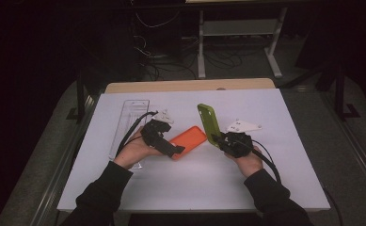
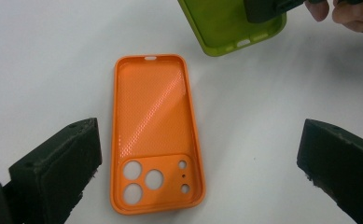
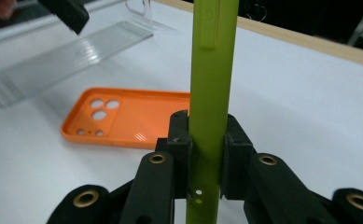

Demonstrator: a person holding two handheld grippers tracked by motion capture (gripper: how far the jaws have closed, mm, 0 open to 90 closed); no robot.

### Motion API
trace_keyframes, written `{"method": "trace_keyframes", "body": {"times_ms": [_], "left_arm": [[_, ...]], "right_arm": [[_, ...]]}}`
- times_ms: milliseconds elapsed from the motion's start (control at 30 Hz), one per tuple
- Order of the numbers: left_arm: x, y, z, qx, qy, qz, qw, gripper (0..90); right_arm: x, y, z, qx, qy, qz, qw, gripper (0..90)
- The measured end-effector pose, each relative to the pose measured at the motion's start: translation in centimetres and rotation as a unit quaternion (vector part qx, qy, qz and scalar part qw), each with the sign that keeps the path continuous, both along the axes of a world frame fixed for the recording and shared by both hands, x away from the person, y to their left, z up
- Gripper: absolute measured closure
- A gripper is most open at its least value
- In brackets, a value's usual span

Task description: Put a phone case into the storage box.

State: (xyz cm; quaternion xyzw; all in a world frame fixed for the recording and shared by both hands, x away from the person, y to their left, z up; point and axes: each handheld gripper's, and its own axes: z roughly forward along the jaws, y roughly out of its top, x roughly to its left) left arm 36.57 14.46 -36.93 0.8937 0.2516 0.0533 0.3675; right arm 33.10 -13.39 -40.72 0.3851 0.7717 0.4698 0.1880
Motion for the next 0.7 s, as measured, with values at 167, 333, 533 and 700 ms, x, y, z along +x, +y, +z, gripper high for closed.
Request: {"method": "trace_keyframes", "body": {"times_ms": [167, 333, 533, 700], "left_arm": [[0.2, 0.1, 0.0, -0.015, 0.001, 0.009, 0.9999, 0.0], [0.4, 0.0, 0.2, -0.034, -0.005, 0.024, 0.9991, 0.0], [0.6, -0.7, 0.8, -0.074, -0.013, 0.034, 0.9966, 0.0], [0.8, -1.2, 1.3, -0.096, -0.024, 0.039, 0.9943, 0.0]], "right_arm": [[0.3, -0.4, -0.2, 0.035, 0.023, -0.003, 0.9991, 75.8], [0.4, -0.5, -0.1, 0.049, 0.033, -0.01, 0.9982, 75.8], [0.4, -0.6, 0.1, 0.062, 0.034, -0.017, 0.9974, 75.8], [0.3, -0.3, 0.2, 0.065, 0.029, -0.018, 0.9973, 75.8]]}}
